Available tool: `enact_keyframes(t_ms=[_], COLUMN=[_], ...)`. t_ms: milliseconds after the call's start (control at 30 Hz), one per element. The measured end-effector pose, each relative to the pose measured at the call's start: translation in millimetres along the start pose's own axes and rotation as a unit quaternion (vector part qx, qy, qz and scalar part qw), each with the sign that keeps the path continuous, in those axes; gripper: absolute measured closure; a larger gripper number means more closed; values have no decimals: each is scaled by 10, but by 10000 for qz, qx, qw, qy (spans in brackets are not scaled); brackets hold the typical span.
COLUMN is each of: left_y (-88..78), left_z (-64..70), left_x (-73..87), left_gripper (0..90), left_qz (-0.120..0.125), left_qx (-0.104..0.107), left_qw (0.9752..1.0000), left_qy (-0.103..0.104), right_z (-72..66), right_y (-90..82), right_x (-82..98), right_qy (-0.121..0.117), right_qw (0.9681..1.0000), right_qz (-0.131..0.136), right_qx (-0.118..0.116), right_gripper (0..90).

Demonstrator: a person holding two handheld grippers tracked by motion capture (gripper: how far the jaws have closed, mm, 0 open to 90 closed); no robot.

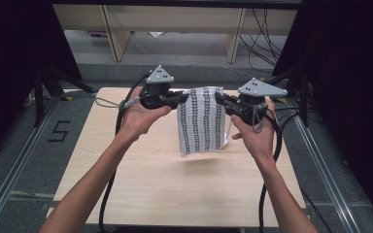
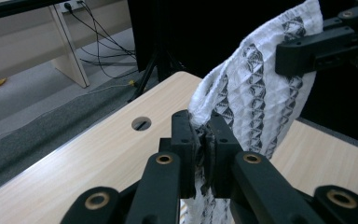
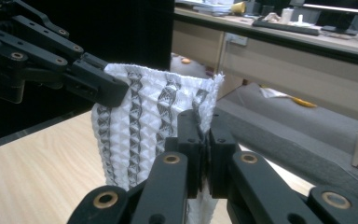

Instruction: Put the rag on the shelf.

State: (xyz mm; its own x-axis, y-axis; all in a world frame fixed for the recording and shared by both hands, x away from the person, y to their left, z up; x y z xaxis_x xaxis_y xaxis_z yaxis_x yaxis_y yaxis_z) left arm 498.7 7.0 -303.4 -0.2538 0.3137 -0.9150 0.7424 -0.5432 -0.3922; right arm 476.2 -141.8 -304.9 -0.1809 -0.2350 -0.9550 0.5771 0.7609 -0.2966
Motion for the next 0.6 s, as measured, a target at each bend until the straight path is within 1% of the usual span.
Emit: enact_keyframes(t_ms=[33, 67, 100, 167, 200, 233, 300, 333, 367, 400, 433, 467, 500, 533, 567, 600], left_y=[43, 43, 66, 109, 138, 156, 200, 227, 251, 270, 288, 306, 337, 363, 383, 398], left_z=[19, 19, 30, 50, 61, 68, 79, 74, 77, 76, 66, 48, 28, 25, 3, -21], left_x=[-79, -79, -118, -193, -236, -260, -318, -349, -377, -397, -417, -431, -457, -480, -500, -516], left_gripper=[834, 834, 834, 833, 833, 833, 832, 832, 832, 832, 831, 831, 831, 831, 831, 831], left_qz=[-17, -17, -14, -4, 5, 8, 5, 1, 20, 51, 21, -17, -21, 30, 27, -3], left_qx=[7, 7, 19, 31, 28, 44, 50, 55, 45, 52, 52, 39, 33, 35, -6, 2], left_qw=[10000, 10000, 10000, 10000, 10000, 10000, 10000, 9999, 10000, 10000, 10000, 9999, 10000, 10000, 10000, 10000], left_qy=[53, 53, 43, 49, 76, 80, 70, 108, 49, 15, 35, 93, 62, -20, -25, -15], right_z=[109, 109, 128, 214, 268, 309, 366, 404, 456, 476, 527, 527, 565, 605, 656, 656], right_y=[-45, -45, -53, -79, -97, -110, -131, -137, -150, -154, -151, -151, -139, -123, -96, -96], right_x=[-26, -26, -27, -56, -75, -94, -122, -144, -172, -188, -224, -224, -249, -269, -294, -294], right_qy=[-10, -10, 61, 114, 83, 141, 183, 169, 153, 251, 303, 303, 285, 321, 393, 393], right_qw=[9999, 9999, 9999, 9998, 9997, 9996, 9995, 9994, 9993, 9992, 9989, 9989, 9990, 9989, 9987, 9987], right_qz=[27, 27, 17, 81, 89, 110, 89, 99, 118, 96, 105, 105, 135, 110, 78, 78], right_qx=[159, 159, 127, 161, 207, 221, 254, 273, 335, 309, 335, 335, 323, 321, 319, 319], right_gripper=[876, 876, 876, 876, 876, 875, 875, 876, 875, 876, 875, 875, 875, 875, 875, 875])
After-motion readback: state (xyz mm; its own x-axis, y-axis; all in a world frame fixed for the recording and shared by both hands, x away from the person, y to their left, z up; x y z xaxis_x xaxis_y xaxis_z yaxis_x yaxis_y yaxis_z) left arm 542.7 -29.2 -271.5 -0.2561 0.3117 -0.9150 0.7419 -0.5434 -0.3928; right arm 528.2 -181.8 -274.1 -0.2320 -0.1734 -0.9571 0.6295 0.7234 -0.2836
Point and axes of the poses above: each handheld gripper's, and its own axes: y roughly forward along the jaws, x roughly out of its underside, z roughly to its right, the point moved 8 cm from there along y, roughly forward along the jaws, and after that the axes turned 12 degrees about -x, right-handed, at the moved point
